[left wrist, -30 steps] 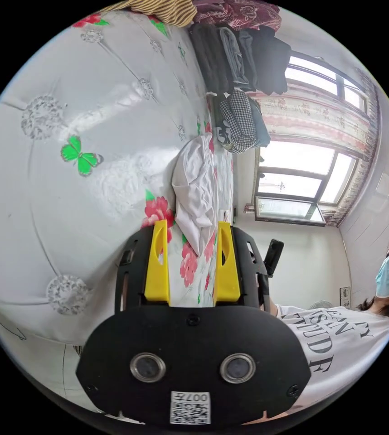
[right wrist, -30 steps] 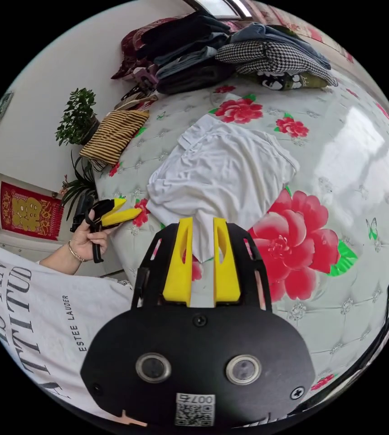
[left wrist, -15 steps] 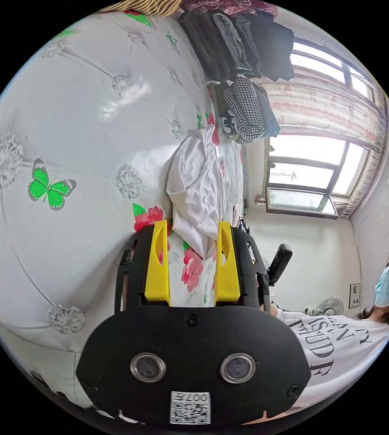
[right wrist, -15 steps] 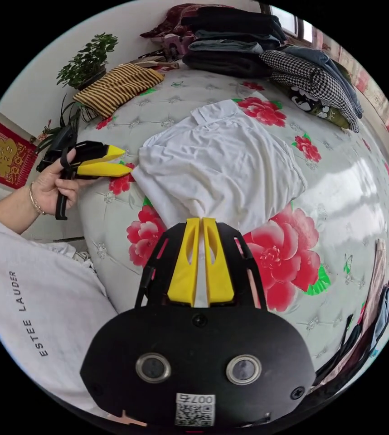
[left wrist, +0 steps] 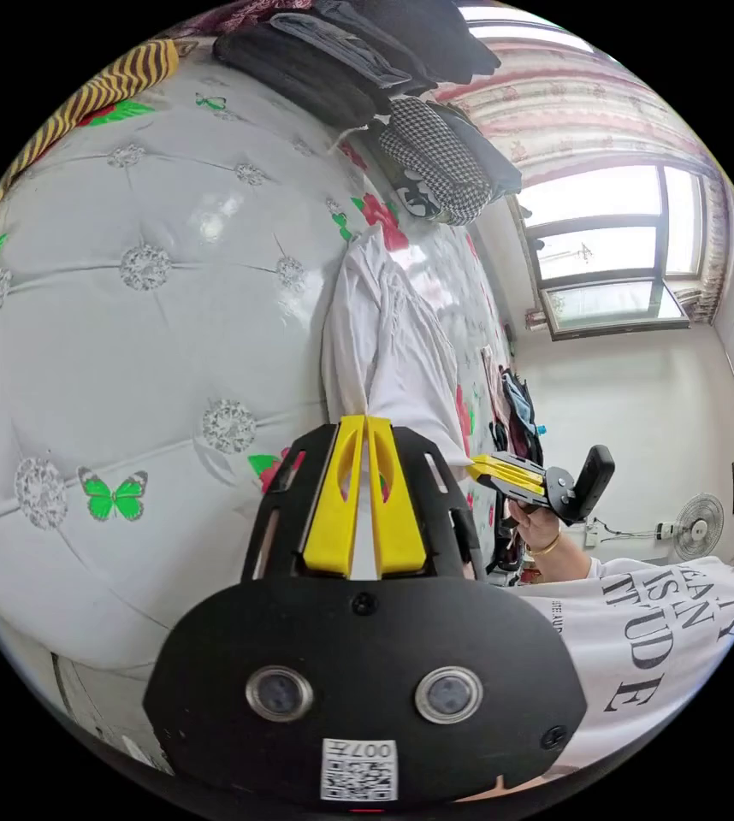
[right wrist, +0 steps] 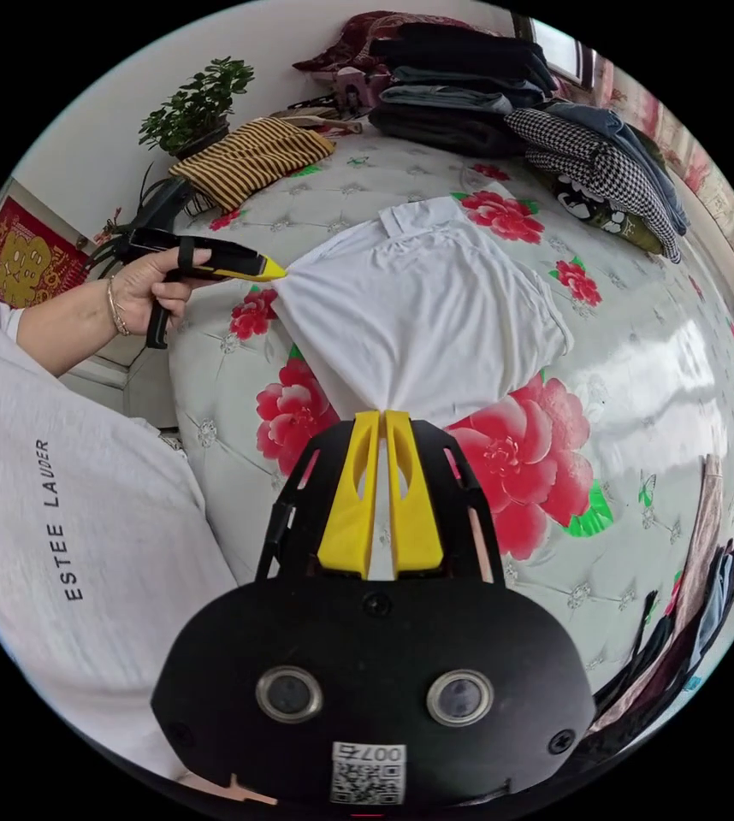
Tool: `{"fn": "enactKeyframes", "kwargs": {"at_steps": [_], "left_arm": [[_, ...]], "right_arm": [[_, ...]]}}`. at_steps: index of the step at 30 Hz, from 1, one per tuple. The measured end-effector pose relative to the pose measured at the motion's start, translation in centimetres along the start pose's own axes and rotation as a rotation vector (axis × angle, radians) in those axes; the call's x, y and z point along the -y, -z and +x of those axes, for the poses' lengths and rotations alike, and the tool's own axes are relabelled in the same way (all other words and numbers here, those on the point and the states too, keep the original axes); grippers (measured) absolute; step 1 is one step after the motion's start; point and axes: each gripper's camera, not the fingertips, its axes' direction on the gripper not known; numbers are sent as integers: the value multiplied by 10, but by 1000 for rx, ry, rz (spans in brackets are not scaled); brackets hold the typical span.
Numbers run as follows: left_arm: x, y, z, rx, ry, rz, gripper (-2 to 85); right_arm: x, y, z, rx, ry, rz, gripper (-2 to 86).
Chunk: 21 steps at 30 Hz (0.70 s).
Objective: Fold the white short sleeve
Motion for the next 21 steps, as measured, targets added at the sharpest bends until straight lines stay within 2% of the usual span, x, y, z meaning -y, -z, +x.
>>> {"fn": "enactKeyframes", "kwargs": {"at_steps": [4,6,10,12,15,17,21], "left_arm": [[-17,7,-19,8,67,12,11],[-20,11,-29,-61,114,-6,91],[-27,28,-26,-55,76,10,134],[-25,26,-31,-107,80,-9,150],[-13,14,-34,-197,96,-36,158],[-2,4,-33,-226,90,-64,155],[21,-18,-30,-206,56,-132,94]], "right_arm": [[-6,-14,23,55,-83,-58,11],[-16,-4,49,176,-193,-16,20],[-50,10,112,405,-470,113,30],[-73,-5,153,597,-662,154,37],[-85,-28,181,781,-797,206,41],[-85,-36,191,835,-838,236,36],[-74,-45,208,937,-889,266,17]]}}
